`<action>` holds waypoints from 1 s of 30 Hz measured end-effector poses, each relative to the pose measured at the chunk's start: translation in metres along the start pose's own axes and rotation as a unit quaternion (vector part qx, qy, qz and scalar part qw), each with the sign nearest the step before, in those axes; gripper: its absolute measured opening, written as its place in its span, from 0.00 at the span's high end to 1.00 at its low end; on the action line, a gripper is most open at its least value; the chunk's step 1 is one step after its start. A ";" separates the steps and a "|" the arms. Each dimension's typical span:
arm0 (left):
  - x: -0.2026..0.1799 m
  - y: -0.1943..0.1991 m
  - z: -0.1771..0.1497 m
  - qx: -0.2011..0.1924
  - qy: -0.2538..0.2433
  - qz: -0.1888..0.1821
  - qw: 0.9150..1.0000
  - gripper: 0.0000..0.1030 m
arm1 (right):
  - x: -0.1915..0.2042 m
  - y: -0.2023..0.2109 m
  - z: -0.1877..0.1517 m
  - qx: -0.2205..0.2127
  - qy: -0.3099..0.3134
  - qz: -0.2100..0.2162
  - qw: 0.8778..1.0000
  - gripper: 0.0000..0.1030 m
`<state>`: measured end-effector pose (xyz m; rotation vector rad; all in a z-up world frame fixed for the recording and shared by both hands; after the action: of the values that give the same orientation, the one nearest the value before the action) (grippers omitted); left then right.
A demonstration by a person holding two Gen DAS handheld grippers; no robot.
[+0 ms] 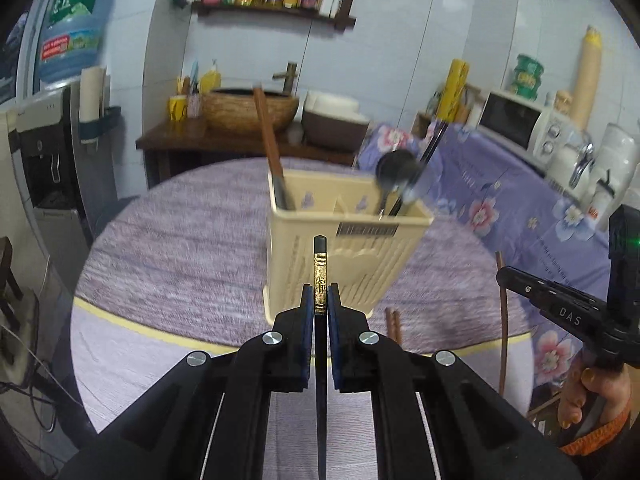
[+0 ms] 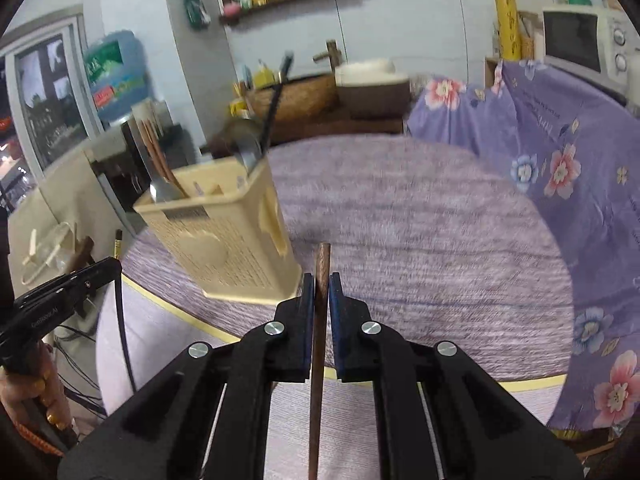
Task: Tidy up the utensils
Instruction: 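Carry both chopsticks over the holder and lower them in with both tools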
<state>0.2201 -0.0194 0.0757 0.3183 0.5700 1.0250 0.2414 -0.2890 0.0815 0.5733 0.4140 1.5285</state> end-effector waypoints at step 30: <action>-0.003 0.046 0.045 -0.062 -0.011 -0.043 0.997 0.92 | 0.003 0.069 0.045 -0.075 0.019 0.017 0.997 0.92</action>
<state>0.2124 0.0009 0.1370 0.1932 0.4937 0.9677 0.2125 -0.2929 0.1586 0.4373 0.3168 1.5896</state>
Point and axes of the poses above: each gripper's, at about its wrist camera, not at the fingertips, and y roughly against the way its jaws point, x to its left, z to its top, the point moved 2 cm from there along -y, roughly the way its jaws point, and after that the axes turned 10 degrees about -z, right-handed, at the moved point
